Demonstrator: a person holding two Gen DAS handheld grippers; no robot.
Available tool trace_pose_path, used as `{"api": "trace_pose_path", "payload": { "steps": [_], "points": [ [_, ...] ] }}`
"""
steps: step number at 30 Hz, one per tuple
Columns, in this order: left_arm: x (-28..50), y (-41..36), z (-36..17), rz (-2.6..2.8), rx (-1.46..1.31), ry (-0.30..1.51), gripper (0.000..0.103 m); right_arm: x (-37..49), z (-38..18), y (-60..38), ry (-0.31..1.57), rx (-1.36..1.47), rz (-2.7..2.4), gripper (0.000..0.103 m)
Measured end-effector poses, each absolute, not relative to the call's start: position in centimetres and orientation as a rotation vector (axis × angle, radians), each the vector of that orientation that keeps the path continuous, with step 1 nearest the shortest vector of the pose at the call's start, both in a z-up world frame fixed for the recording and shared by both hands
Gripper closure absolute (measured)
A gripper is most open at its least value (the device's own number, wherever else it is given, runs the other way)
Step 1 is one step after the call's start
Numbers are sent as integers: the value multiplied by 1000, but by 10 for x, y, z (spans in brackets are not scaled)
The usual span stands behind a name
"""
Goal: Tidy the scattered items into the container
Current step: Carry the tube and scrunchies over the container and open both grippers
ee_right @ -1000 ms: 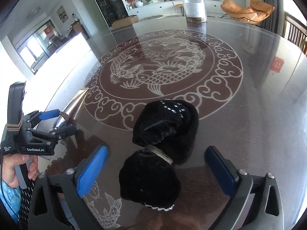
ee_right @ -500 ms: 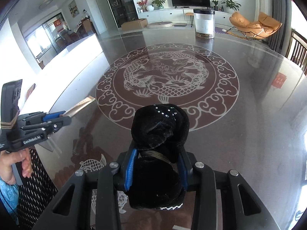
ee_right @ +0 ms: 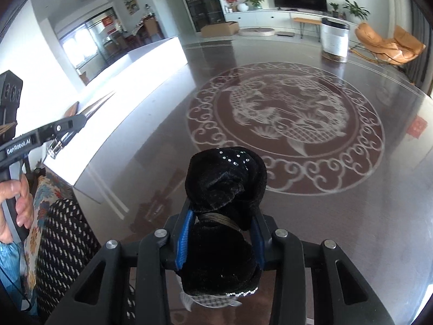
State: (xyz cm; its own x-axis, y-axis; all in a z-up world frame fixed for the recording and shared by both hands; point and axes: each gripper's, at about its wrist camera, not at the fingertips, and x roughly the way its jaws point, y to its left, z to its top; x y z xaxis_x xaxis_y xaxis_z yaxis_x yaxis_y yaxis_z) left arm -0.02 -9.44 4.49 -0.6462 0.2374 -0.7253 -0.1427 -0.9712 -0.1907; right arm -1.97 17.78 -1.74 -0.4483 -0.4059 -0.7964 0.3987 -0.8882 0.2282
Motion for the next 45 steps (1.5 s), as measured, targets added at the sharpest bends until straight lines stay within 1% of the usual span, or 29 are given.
{"api": "trace_pose_path", "payload": {
  "steps": [3, 6, 12, 15, 19, 22, 25, 30, 34, 35, 36, 37, 38, 39, 40, 41, 42, 43, 44, 45],
  "points": [
    [1, -124, 63, 2717, -1189, -199, 75, -27, -10, 151, 42, 1262, -2269, 65],
    [4, -158, 81, 2782, -1164, -227, 75, -39, 9, 120, 112, 1209, -2216, 65],
    [-11, -244, 115, 2944, -1171, -261, 75, -75, 84, 32, 176, 989, -2120, 65],
    [-24, -275, 119, 3011, -1207, -254, 75, -98, 121, -30, 192, 895, -2057, 65],
    [-48, -318, 105, 3053, -1283, -315, 75, -126, 139, -110, 231, 822, -1964, 65],
    [-70, -340, 76, 3026, -1403, -387, 75, -149, 124, -169, 314, 830, -1890, 64],
    [-87, -356, 48, 2983, -1517, -442, 75, -174, 88, -216, 393, 921, -1852, 64],
    [-103, -374, 28, 2960, -1616, -492, 75, -203, 35, -252, 476, 1039, -1807, 64],
    [-108, -377, 17, 2964, -1676, -521, 73, -213, 17, -266, 503, 1073, -1798, 64],
    [-109, -376, 15, 2965, -1686, -530, 73, -215, 13, -268, 506, 1081, -1797, 61],
    [-109, -375, 12, 2968, -1701, -533, 73, -216, 10, -270, 510, 1090, -1793, 60],
    [-111, -376, 9, 2970, -1717, -535, 73, -218, 7, -274, 519, 1106, -1789, 51],
    [-112, -378, 8, 2968, -1724, -541, 72, -219, 5, -277, 525, 1123, -1785, 32],
    [-113, -378, 7, 2965, -1734, -552, 71, -221, 2, -278, 527, 1137, -1780, 21],
    [-113, -379, 6, 2965, -1747, -556, 64, -222, 2, -280, 528, 1136, -1781, 10],
    [-114, -378, 6, 2969, -1759, -553, 52, -222, 2, -281, 528, 1129, -1787, 10],
    [-114, -376, 7, 2980, -1766, -545, 44, -220, 5, -282, 525, 1120, -1795, 10],
    [-112, -374, 9, 2993, -1756, -537, 34, -221, 6, -282, 515, 1119, -1798, 10],
    [-110, -371, 12, 3015, -1734, -527, 31, -221, 7, -281, 505, 1122, -1798, 10],
    [-110, -370, 15, 3036, -1725, -517, 31, -222, 8, -280, 498, 1125, -1800, 9]
  ]
}}
